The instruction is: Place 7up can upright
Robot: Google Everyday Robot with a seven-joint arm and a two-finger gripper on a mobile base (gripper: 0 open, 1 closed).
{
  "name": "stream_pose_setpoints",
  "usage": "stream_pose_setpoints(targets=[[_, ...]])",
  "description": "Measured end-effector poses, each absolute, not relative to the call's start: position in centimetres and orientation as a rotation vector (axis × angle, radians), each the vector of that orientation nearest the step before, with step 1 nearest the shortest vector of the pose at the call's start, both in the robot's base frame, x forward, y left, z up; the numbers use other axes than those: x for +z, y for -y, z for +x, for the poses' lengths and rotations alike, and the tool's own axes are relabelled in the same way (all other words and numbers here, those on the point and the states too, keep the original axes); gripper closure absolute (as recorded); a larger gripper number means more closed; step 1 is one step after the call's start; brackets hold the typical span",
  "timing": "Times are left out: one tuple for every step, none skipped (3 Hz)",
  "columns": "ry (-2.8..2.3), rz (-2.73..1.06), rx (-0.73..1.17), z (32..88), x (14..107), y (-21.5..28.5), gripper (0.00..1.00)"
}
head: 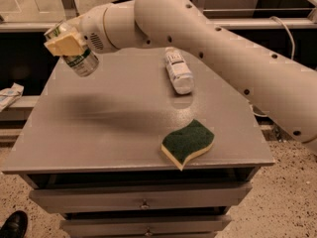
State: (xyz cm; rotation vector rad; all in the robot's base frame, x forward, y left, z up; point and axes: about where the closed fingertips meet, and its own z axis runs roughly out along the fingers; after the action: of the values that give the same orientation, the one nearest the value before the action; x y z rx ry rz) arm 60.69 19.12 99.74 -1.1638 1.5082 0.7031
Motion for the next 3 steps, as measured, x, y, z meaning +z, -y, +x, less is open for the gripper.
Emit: stream_pose_setpoints(targets=[[-1.497, -1.141, 0.728, 60.77, 99.83, -18.88, 1.00], [-1.405, -1.085, 0.773, 60.88, 99.62, -18.84, 1.00], [-1.272, -1.090, 0.774, 60.75, 99.55, -19.63, 1.00]])
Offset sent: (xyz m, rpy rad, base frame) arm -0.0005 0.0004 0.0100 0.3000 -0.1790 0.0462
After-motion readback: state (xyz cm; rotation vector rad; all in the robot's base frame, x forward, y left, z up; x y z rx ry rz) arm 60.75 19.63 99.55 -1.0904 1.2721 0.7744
